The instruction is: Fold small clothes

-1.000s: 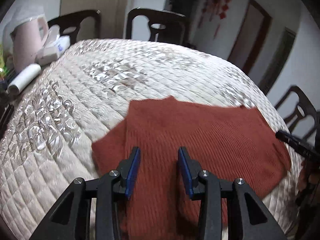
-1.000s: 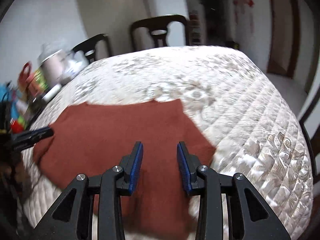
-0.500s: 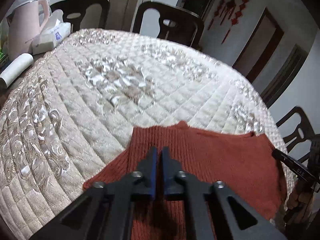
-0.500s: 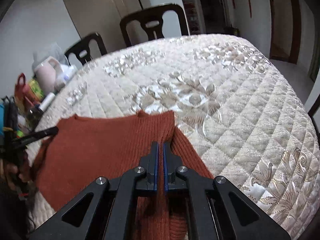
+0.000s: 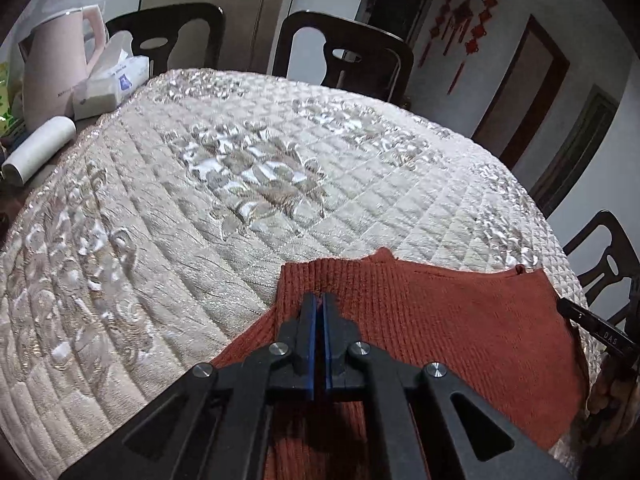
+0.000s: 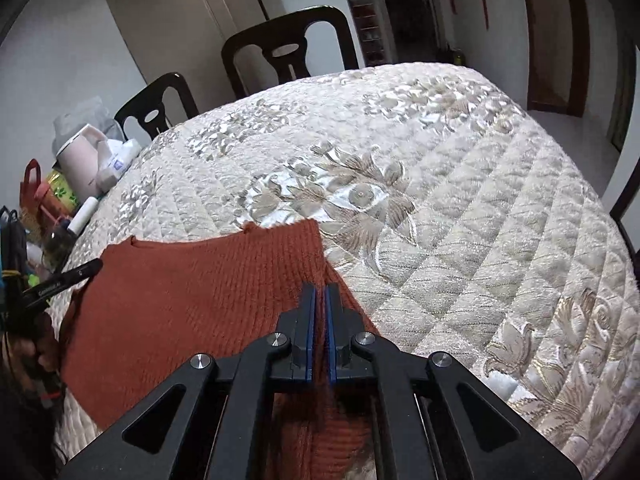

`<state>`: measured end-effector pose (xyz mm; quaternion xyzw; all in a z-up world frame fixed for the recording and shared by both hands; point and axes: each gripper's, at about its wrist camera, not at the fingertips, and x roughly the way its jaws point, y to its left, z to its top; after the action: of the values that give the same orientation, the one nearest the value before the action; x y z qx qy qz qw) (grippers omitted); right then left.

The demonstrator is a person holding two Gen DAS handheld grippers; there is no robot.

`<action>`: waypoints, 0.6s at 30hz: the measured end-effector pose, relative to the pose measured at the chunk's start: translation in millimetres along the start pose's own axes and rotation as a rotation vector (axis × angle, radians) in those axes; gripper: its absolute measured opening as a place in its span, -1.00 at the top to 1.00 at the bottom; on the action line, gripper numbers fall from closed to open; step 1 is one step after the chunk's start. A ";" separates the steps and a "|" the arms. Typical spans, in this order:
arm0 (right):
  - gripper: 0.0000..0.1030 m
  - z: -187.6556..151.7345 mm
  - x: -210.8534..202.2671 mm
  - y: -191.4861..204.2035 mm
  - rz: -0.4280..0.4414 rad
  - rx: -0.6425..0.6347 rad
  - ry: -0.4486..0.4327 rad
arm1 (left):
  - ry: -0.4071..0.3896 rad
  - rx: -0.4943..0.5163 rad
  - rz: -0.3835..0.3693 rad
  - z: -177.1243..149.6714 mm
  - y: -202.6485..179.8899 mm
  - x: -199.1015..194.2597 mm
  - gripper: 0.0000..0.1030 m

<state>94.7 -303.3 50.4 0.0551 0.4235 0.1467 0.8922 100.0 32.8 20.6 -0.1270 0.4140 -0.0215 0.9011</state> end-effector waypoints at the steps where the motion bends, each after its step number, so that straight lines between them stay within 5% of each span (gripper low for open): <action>1: 0.79 -0.8 -5.7 3.6 -0.006 -0.018 -0.014 | -0.014 0.007 0.006 -1.0 0.1 -6.6 0.91; 6: 0.64 -15.5 -30.7 22.2 -0.004 -0.099 -0.048 | -0.039 0.025 -0.002 -16.0 2.6 -35.2 0.89; 10: 0.64 -32.0 -36.3 32.8 -0.005 -0.150 -0.037 | -0.041 0.068 -0.018 -36.8 -4.2 -50.2 0.67; 13: 0.64 -38.2 -21.3 23.0 -0.064 -0.134 0.023 | -0.015 0.108 0.021 -48.8 -8.5 -40.3 0.63; 18: 0.64 -35.9 -38.3 17.2 -0.063 -0.105 -0.020 | -0.036 0.101 0.023 -49.5 -10.3 -49.8 0.63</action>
<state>40.4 -299.7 59.8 -0.0036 0.4078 0.1399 0.9023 30.8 19.6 29.1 -0.0770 0.3977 -0.0297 0.9138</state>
